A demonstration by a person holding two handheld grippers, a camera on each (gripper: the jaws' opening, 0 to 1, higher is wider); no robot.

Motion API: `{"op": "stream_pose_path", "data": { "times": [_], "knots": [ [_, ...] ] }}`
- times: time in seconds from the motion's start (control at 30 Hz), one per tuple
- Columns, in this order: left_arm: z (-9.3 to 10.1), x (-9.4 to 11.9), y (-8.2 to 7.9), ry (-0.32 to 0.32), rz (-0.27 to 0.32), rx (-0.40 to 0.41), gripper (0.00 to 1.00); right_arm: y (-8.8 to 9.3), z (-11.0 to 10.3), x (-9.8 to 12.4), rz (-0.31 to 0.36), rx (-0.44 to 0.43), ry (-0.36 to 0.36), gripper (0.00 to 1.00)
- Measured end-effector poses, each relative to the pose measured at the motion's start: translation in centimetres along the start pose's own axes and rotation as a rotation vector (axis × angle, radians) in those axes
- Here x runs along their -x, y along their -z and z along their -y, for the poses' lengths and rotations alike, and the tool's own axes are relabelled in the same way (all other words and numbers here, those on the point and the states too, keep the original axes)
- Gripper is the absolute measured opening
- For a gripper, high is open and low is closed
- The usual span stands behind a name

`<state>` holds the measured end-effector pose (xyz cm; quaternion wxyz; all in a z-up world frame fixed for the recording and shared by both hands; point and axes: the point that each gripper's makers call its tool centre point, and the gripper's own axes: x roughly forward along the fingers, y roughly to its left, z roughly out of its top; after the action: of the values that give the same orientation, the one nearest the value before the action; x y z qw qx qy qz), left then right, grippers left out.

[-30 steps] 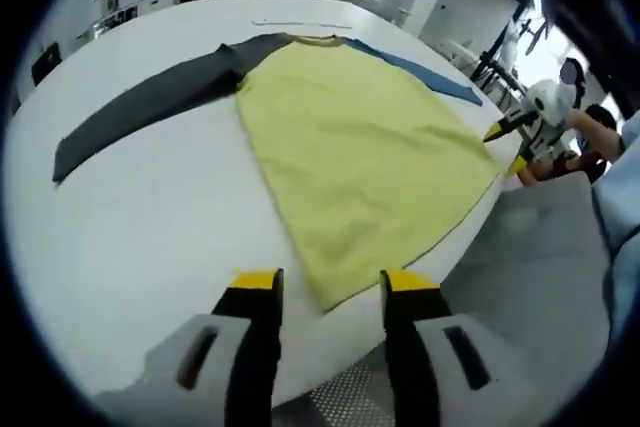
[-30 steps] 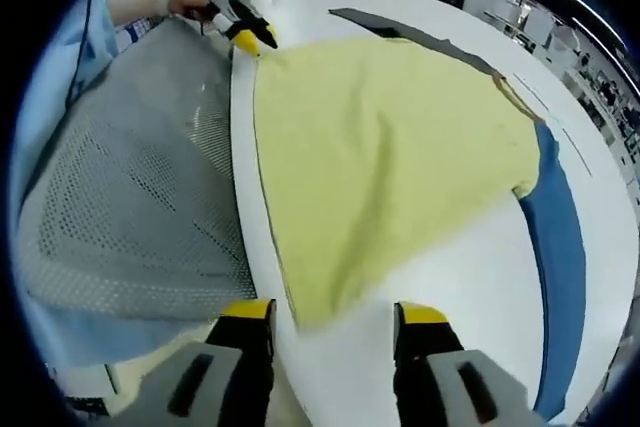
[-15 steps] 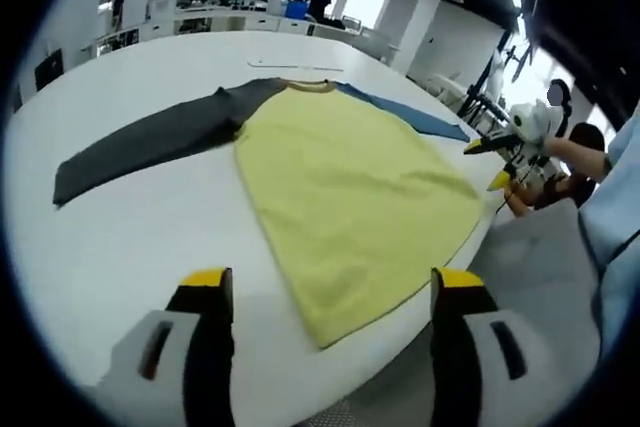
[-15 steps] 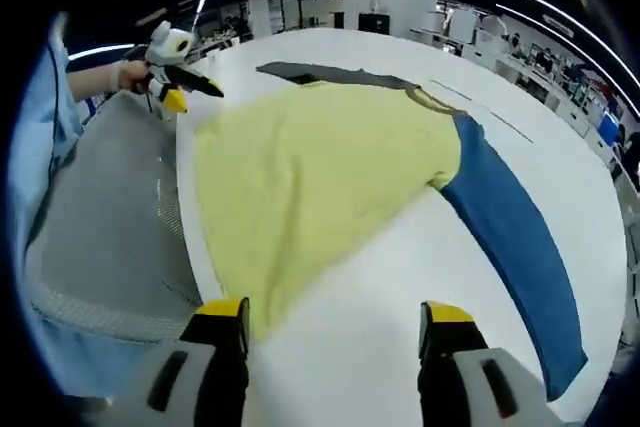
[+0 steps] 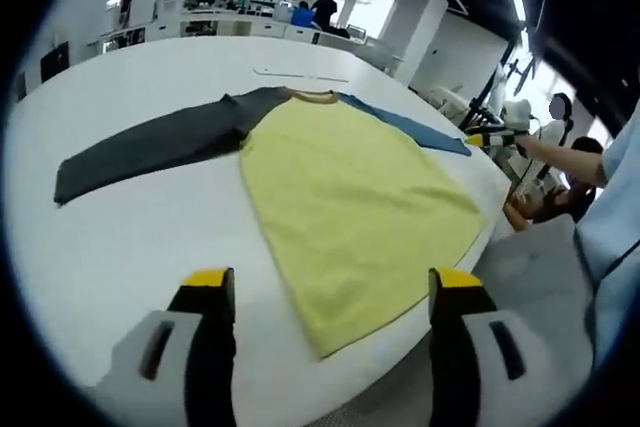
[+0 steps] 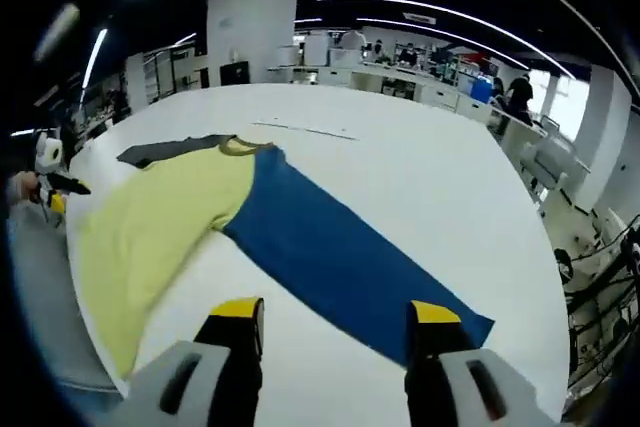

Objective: Fold the garment on the visible template until the final outline fits inside the template.

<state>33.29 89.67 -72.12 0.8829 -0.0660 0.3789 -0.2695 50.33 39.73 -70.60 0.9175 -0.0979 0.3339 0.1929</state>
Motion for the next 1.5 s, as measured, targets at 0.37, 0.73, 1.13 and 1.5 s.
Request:
{"op": "stream_pose_path", "data": {
  "times": [0.37,0.73,1.13,1.5],
  "knots": [
    [-0.6,1.5,-2.6,-0.029,0.065,-0.045,0.8,1.7,7.3,-1.0,-0.056,-0.155,0.103,0.54],
    [-1.1,2.6,-2.0,-0.047,0.082,0.017,0.77,4.7,13.6,-2.5,-0.072,-0.348,0.198,0.4],
    [-1.3,2.3,-1.2,-0.063,0.053,0.041,0.75,6.3,14.7,-5.0,-0.107,-0.328,0.196,0.02],
    [-1.4,2.0,-0.6,-0.067,0.029,0.055,0.73,4.3,16.5,-5.6,-0.062,-0.32,0.213,0.0]
  ]
}}
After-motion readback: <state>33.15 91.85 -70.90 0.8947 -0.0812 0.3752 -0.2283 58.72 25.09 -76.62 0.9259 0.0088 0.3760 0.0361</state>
